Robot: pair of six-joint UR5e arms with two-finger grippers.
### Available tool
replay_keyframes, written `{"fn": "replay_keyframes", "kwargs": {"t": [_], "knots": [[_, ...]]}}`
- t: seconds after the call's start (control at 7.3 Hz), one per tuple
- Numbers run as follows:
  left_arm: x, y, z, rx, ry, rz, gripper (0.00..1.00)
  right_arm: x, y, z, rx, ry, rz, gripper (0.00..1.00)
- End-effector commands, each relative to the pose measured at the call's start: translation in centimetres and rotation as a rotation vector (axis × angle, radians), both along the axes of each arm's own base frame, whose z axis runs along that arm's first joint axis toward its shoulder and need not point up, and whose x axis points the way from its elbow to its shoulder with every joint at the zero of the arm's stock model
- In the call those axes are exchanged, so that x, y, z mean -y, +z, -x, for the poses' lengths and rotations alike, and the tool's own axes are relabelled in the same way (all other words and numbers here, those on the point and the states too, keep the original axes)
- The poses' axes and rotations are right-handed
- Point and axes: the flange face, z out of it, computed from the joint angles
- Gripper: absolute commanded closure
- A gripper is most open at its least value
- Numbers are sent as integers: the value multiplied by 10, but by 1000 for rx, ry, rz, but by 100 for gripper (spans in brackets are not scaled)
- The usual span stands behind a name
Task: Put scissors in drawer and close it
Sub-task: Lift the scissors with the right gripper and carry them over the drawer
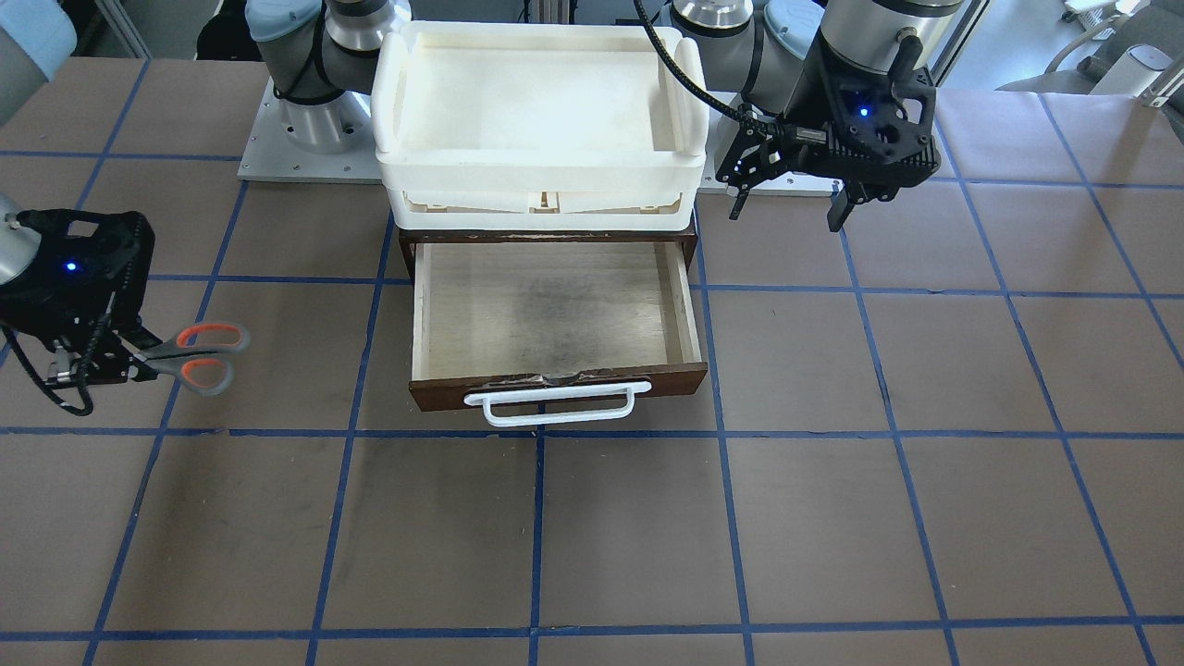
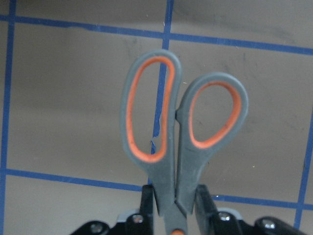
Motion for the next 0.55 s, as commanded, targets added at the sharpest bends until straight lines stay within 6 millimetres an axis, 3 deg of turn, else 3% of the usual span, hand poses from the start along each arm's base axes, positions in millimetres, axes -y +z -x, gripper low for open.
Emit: {"fn": "replay_keyframes", "kwargs": {"t": [0.0,0.41], "knots": [[0,0,0,-1,2,1,0,-20,28,-97,-6,3,19,86],[1,0,0,-1,6,1,0,-55,23,-225,-2,-32,-1,84]]}}
